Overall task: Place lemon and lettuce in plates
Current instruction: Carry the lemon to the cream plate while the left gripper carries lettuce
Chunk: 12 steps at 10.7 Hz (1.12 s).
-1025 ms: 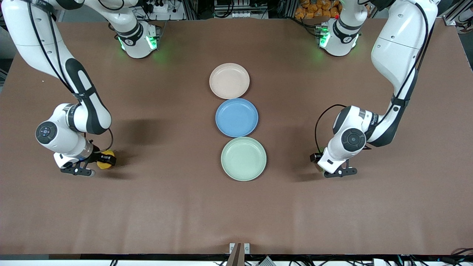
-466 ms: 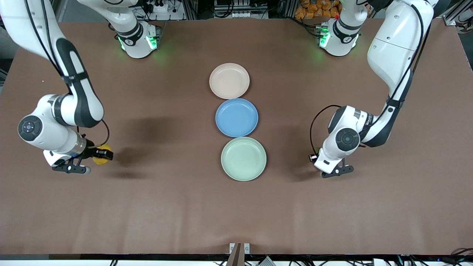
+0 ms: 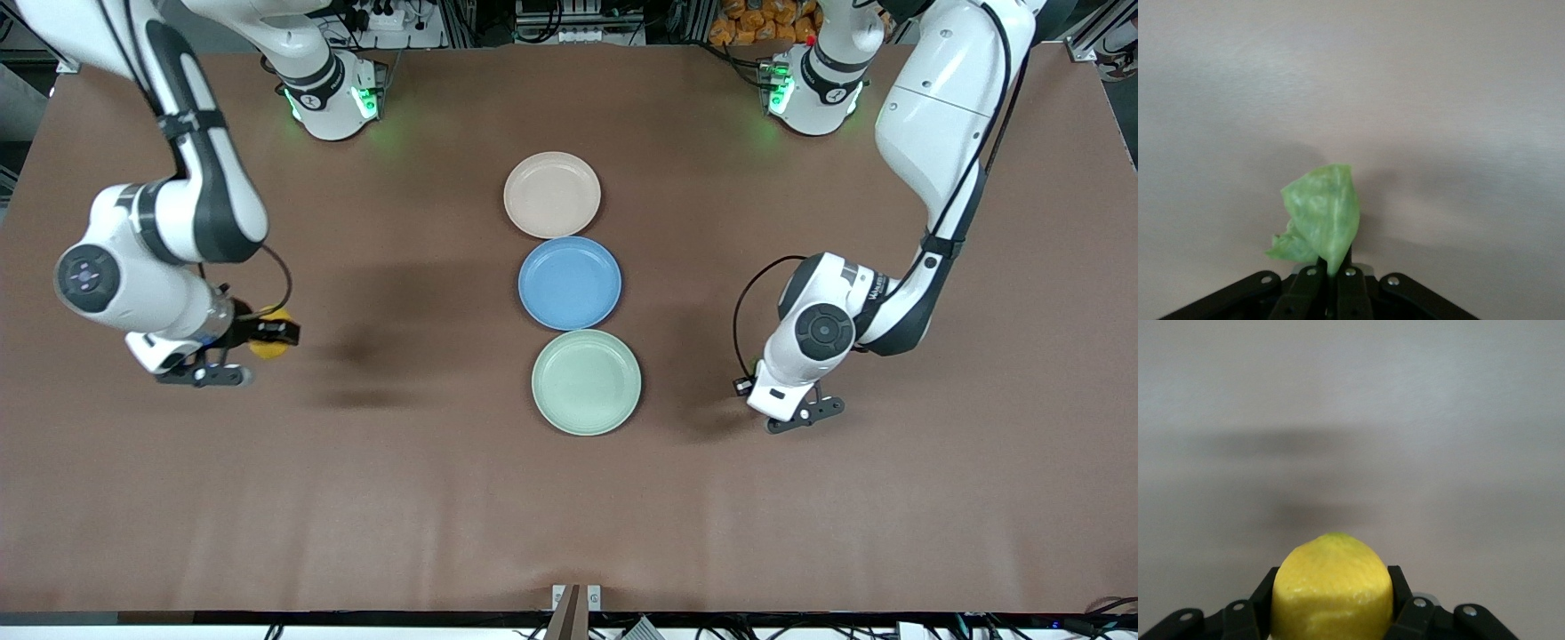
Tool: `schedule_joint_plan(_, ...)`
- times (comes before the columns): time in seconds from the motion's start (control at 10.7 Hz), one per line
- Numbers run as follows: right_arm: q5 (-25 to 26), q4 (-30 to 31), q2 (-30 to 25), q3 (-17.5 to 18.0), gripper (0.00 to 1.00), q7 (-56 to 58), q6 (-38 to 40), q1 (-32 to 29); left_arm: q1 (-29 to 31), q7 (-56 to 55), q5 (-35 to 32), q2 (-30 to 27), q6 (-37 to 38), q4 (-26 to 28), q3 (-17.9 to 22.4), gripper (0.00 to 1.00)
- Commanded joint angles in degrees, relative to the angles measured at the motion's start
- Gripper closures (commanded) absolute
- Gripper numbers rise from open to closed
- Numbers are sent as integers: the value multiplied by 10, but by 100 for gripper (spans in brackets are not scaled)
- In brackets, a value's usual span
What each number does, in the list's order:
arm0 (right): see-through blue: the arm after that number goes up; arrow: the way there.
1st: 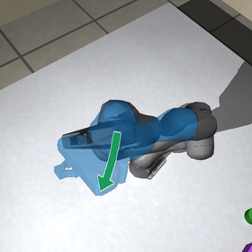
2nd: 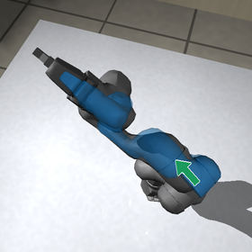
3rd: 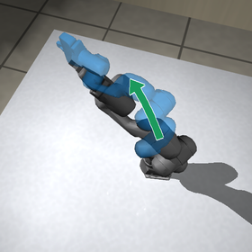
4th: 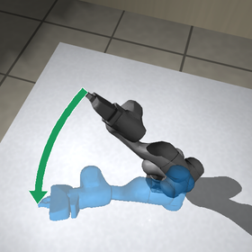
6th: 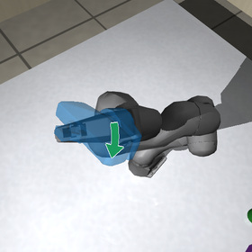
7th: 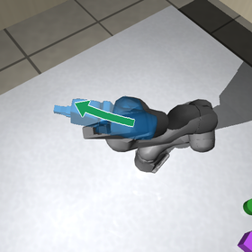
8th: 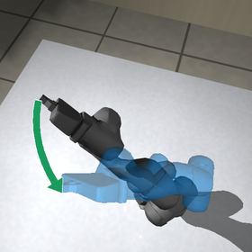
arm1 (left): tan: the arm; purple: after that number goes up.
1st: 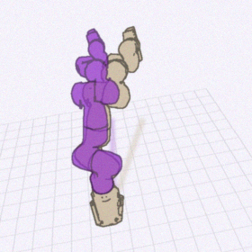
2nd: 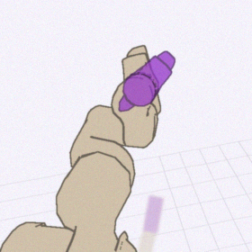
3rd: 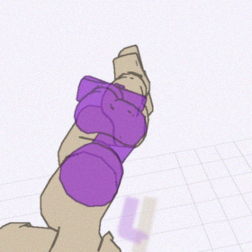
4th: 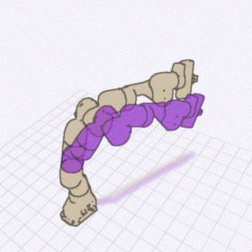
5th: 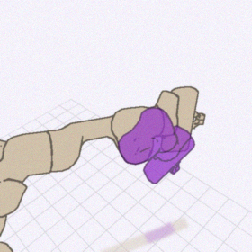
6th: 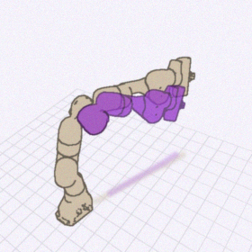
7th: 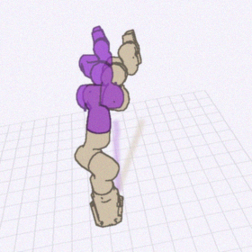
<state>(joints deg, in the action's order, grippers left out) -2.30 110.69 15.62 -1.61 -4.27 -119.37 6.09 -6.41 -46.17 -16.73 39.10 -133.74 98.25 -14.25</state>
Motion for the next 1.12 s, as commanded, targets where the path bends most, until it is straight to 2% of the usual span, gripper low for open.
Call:
schedule_joint_plan(0.0,-8,39,-45,8,100,-42,12,95,-7,-64,7,-11,5,-10,-31,100)
schedule_joint_plan(0.28,-8,38,-40,55,100,-125,4,181,-23,-136,6,-10,5,-37,-70,100)
schedule_joint_plan(0.56,-8,40,-38,95,100,-174,8,245,-89,-206,8,-8,5,-53,-73,100)
schedule_joint_plan(1.03,6,54,-18,192,100,-299,5,324,-140,-217,24,7,-25,-54,-73,100)
